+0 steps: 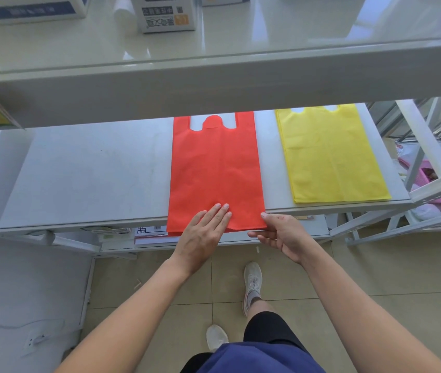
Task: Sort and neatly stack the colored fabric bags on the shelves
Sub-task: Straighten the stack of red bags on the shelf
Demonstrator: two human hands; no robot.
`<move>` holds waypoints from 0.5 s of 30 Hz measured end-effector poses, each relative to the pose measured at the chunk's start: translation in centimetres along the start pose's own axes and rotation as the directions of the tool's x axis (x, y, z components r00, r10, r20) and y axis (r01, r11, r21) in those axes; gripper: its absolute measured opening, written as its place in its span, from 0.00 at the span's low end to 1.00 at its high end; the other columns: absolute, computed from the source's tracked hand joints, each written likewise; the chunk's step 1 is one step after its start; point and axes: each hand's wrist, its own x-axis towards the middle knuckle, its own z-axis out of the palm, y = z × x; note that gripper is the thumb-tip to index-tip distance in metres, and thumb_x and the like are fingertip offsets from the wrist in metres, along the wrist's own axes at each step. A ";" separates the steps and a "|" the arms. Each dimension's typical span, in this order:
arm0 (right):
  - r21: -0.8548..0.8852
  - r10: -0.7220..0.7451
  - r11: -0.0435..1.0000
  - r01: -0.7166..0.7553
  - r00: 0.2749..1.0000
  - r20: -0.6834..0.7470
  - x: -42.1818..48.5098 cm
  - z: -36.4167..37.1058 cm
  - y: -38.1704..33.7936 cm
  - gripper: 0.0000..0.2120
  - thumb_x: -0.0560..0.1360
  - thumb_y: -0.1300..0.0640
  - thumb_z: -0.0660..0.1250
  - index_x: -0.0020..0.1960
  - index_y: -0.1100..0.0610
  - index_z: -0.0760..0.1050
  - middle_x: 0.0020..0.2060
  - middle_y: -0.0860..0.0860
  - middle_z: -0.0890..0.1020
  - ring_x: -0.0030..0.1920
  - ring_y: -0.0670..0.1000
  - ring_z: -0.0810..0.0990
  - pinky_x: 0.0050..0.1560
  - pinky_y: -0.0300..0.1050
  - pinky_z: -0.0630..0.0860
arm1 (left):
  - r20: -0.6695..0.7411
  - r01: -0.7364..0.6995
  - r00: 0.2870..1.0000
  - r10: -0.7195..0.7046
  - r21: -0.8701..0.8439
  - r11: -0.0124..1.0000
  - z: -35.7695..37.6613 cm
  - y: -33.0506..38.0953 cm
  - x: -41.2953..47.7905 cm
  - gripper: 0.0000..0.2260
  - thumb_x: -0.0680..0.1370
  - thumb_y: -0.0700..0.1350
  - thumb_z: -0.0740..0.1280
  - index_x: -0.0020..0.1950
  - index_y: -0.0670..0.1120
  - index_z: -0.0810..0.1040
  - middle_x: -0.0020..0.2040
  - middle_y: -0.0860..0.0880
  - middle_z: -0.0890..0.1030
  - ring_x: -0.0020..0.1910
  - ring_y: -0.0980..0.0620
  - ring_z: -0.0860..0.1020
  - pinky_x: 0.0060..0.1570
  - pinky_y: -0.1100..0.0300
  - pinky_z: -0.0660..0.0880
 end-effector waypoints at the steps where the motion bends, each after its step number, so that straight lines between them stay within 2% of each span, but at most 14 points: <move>1: -0.025 -0.008 1.000 0.008 1.000 0.005 0.0 -0.1 0.1 0.09 0.84 0.59 0.65 0.57 0.65 0.79 0.50 0.61 0.86 0.48 0.60 0.88 0.41 0.41 0.83 | 0.000 0.002 1.000 -0.002 0.005 1.000 0.2 0.1 0.1 0.25 0.82 0.35 0.51 0.79 0.41 0.69 0.80 0.43 0.68 0.78 0.43 0.68 0.71 0.46 0.71; 4: -0.103 -0.032 0.994 0.032 0.999 0.004 0.1 -0.1 0.3 0.08 0.84 0.62 0.65 0.59 0.65 0.80 0.49 0.60 0.87 0.48 0.57 0.88 0.41 0.39 0.82 | 0.033 0.031 0.999 -0.032 0.024 0.999 0.7 0.1 0.3 0.23 0.87 0.47 0.57 0.81 0.42 0.65 0.82 0.43 0.63 0.81 0.45 0.63 0.74 0.45 0.67; 6: -0.136 -0.050 0.990 0.048 0.999 -0.009 0.2 -0.2 0.2 0.08 0.84 0.63 0.64 0.59 0.65 0.80 0.48 0.60 0.88 0.47 0.57 0.88 0.39 0.38 0.81 | 0.028 0.105 0.994 -0.107 0.039 0.994 0.6 -1.0 -0.1 0.26 0.83 0.41 0.63 0.81 0.43 0.65 0.82 0.44 0.63 0.81 0.45 0.62 0.75 0.45 0.65; 7: -0.148 -0.055 0.988 0.052 0.998 -0.017 0.2 -0.2 0.2 0.09 0.83 0.63 0.64 0.58 0.65 0.80 0.48 0.61 0.88 0.47 0.57 0.88 0.39 0.37 0.81 | -0.005 0.192 0.981 -0.192 0.019 0.981 0.3 -1.7 -0.5 0.28 0.79 0.37 0.65 0.80 0.44 0.67 0.81 0.44 0.65 0.80 0.44 0.64 0.74 0.45 0.66; 8: -0.159 -0.059 0.986 0.055 0.998 -0.021 0.2 -0.3 0.1 0.09 0.83 0.63 0.65 0.58 0.65 0.81 0.48 0.62 0.88 0.47 0.57 0.88 0.39 0.38 0.81 | -0.058 0.312 0.948 -0.313 -0.028 0.950 -0.1 -2.5 -1.1 0.29 0.76 0.35 0.65 0.78 0.44 0.70 0.80 0.44 0.68 0.79 0.43 0.66 0.73 0.45 0.66; 9: -0.171 -0.063 0.983 0.058 0.998 -0.022 0.2 -0.4 -0.1 0.09 0.83 0.62 0.65 0.57 0.65 0.81 0.48 0.63 0.87 0.48 0.57 0.88 0.40 0.38 0.81 | -0.112 0.440 0.886 -0.450 -0.103 0.892 -0.5 -3.1 -1.7 0.29 0.74 0.33 0.66 0.77 0.44 0.72 0.78 0.43 0.71 0.77 0.42 0.68 0.72 0.45 0.67; 11: -0.178 -0.066 0.982 0.062 0.998 -0.015 0.2 -0.5 -0.3 0.08 0.83 0.61 0.65 0.55 0.64 0.81 0.48 0.62 0.87 0.48 0.58 0.88 0.41 0.39 0.81 | -0.176 0.630 0.702 -0.690 -0.298 0.717 -1.5 -3.8 -2.9 0.27 0.74 0.31 0.66 0.73 0.44 0.75 0.70 0.43 0.76 0.69 0.42 0.74 0.68 0.47 0.70; 12: -0.167 -0.067 0.984 0.063 0.998 -0.015 0.2 -0.6 -0.5 0.07 0.83 0.61 0.66 0.54 0.63 0.81 0.48 0.62 0.87 0.48 0.58 0.88 0.41 0.40 0.81 | -0.150 0.672 0.599 -0.786 -0.440 0.596 -1.6 -4.0 -3.4 0.23 0.76 0.32 0.67 0.71 0.44 0.75 0.65 0.44 0.77 0.64 0.44 0.76 0.64 0.50 0.73; 13: -0.151 -0.069 0.986 0.065 0.997 -0.021 0.3 -0.5 -0.7 0.06 0.83 0.60 0.66 0.54 0.62 0.80 0.47 0.61 0.87 0.47 0.57 0.88 0.41 0.40 0.82 | -0.068 0.666 0.499 -0.864 -0.607 0.433 -1.8 -4.1 -3.6 0.18 0.79 0.35 0.68 0.69 0.45 0.74 0.61 0.45 0.78 0.59 0.45 0.78 0.59 0.52 0.75; 15: -0.123 -0.084 0.989 0.078 0.996 -0.042 0.6 -0.5 -1.3 0.06 0.83 0.59 0.67 0.55 0.61 0.80 0.46 0.57 0.87 0.44 0.53 0.87 0.42 0.41 0.83 | 0.250 0.552 0.347 -0.904 -0.833 -0.018 -2.4 -4.6 -3.2 0.10 0.84 0.46 0.65 0.65 0.48 0.74 0.55 0.45 0.82 0.53 0.44 0.82 0.50 0.53 0.78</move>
